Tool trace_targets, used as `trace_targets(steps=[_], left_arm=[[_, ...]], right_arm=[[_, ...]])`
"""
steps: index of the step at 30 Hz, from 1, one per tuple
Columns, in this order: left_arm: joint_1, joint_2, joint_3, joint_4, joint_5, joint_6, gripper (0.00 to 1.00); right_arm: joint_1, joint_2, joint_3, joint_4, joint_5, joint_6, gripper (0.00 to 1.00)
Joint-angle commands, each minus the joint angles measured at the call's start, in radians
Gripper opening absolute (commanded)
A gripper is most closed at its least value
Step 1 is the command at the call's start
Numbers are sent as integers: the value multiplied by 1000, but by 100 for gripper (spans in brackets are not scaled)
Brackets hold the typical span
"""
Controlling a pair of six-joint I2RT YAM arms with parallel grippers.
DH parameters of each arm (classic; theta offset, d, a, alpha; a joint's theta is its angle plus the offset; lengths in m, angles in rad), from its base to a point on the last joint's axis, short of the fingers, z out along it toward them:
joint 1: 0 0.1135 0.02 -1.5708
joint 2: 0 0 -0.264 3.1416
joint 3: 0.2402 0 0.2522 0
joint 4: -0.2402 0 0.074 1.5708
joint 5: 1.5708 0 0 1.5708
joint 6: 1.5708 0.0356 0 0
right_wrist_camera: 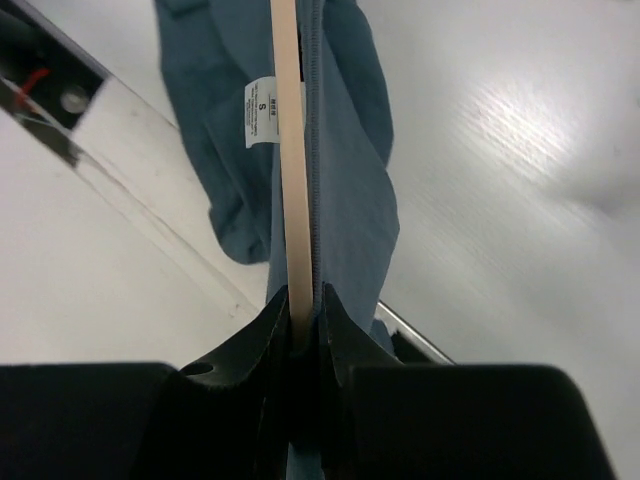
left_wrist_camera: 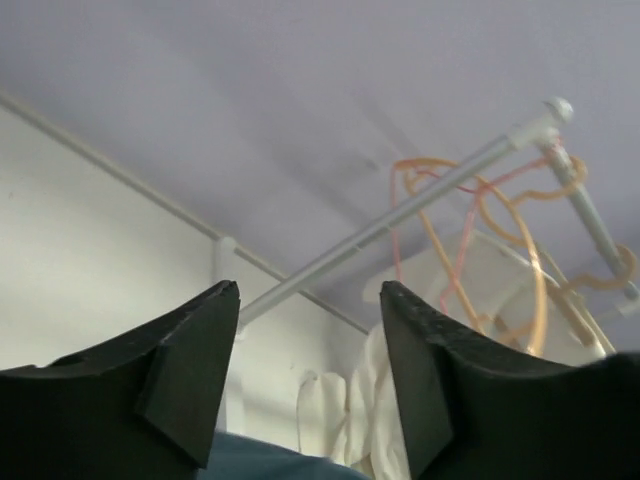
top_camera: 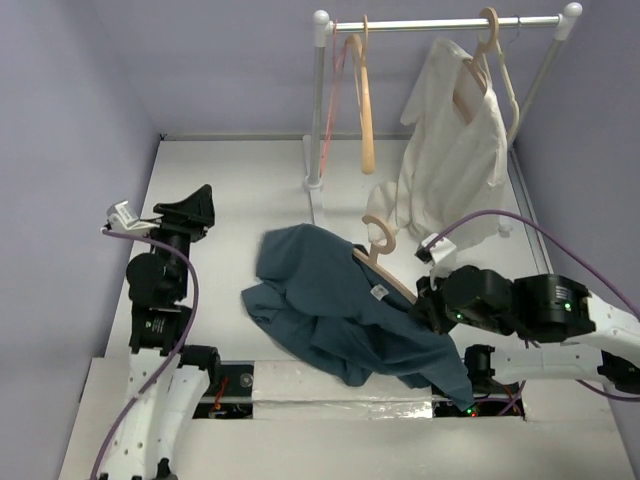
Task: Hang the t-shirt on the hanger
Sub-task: Place the T-shirt on the hanger, then place the hanger at the clothesline.
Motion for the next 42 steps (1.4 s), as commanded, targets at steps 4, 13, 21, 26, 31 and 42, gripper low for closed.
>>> trace_targets(steps=[4,13,21,26,31,42], left_arm=[[-6,-81,79,-54,195,64,64],[-50,-118,159,-140,332,160,70],[-113,-149,146,-164,423,232,75],[-164,-172,149,-234,432,318,95],[-199,-193,133,-304,384,418,99],[-241,-219,73,-342,334,450,99]], right_arm=[[0,64,8,-126,178,170,0],[-440,196,39,86,200,-73,0],[-601,317,306,207,292,-231,0],[-744,401,418,388,165,-338,0],[-865,501,542,502,75,-374,0],[-980,661,738,554,15,-447,0]])
